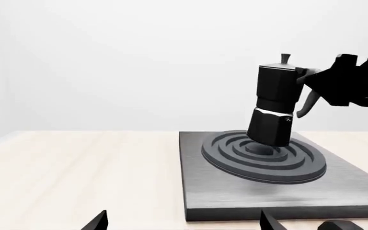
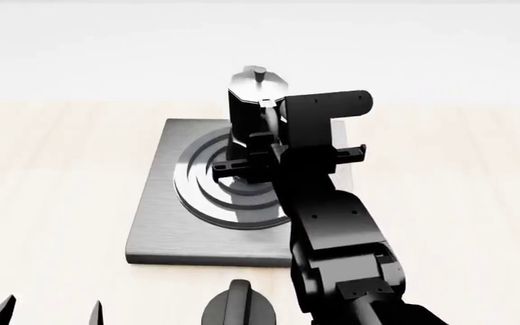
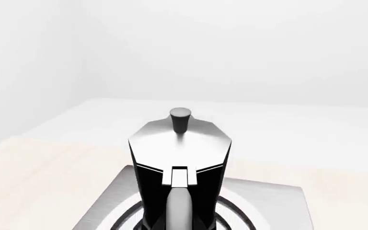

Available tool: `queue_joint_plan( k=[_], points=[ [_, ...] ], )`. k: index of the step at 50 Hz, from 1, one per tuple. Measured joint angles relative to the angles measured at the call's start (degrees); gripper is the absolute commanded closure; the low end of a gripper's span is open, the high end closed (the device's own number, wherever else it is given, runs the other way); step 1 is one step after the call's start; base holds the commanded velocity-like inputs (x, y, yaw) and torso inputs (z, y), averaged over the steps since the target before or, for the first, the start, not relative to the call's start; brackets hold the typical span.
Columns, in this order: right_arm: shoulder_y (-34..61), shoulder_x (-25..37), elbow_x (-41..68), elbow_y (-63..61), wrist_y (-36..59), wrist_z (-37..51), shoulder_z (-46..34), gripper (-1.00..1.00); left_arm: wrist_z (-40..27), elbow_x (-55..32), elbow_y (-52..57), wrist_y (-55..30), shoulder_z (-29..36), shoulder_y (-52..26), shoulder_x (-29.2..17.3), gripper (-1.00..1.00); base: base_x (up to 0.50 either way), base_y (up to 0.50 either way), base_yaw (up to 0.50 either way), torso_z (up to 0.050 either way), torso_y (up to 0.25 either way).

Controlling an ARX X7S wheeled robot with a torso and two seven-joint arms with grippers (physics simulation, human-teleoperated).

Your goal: Put the moka pot on the stove.

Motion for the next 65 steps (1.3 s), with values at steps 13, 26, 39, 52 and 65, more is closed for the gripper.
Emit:
queue_joint_plan(
  k=[13, 26, 39, 52, 65],
  points=[
    [-1.03, 0.00, -0.51, 0.00, 0.52, 0.01, 0.69, 1.00, -0.18, -0.16, -0.07, 0.13, 0.18, -0.02, -0.20, -1.00, 0.00, 0.00, 0.00, 0.001, 0.002],
    [-1.53, 0.00, 0.22, 0.00, 0.49, 0.01, -0.09, 1.00, -0.34, -0.44, 0.01, 0.12, 0.34, -0.07, -0.43, -1.00, 0.00, 0.00, 0.00, 0.000, 0.001],
    [-1.45, 0.02, 2.67, 0.00, -0.13, 0.02, -2.73, 1.00, -0.44, -0.67, -0.17, 0.33, 0.53, -0.11, -0.57, -1.00, 0.00, 0.00, 0.00, 0.000, 0.000],
    [-1.37, 0.02, 6.65, -0.03, -1.12, -0.13, -7.32, 1.00, -0.60, -0.85, -0.22, 0.51, 0.71, -0.04, -0.74, -1.00, 0.00, 0.00, 0.00, 0.000, 0.000],
    [-1.64, 0.01, 7.69, -0.22, -1.87, 0.08, -8.93, 1.00, -0.71, -0.88, -0.35, 0.73, 1.01, 0.00, -0.89, -1.00, 0.00, 0.00, 0.00, 0.000, 0.000]
  ],
)
